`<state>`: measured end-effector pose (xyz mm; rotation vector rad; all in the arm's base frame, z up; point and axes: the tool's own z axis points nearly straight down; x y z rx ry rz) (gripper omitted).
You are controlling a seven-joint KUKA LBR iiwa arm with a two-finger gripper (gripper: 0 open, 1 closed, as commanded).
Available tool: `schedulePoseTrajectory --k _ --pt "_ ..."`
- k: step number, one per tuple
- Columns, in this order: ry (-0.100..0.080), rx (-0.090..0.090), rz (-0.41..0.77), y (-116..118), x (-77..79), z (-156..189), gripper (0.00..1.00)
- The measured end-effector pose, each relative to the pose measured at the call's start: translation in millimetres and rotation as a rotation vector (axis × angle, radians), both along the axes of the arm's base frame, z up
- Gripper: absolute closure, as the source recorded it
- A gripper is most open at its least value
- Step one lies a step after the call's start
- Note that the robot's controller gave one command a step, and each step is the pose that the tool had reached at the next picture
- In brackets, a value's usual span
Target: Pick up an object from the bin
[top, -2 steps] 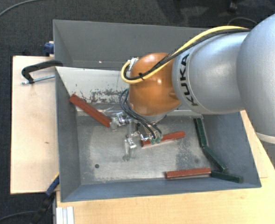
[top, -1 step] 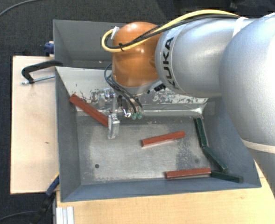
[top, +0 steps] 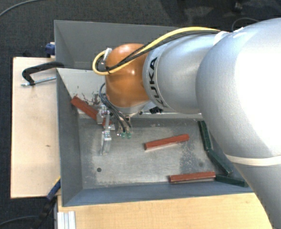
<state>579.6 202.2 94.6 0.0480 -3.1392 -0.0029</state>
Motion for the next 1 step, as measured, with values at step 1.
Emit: schedulePoseTrajectory --k 1 --pt "-0.003 -0.001 0.028 -13.2 -8.0 -0.3 0.00"
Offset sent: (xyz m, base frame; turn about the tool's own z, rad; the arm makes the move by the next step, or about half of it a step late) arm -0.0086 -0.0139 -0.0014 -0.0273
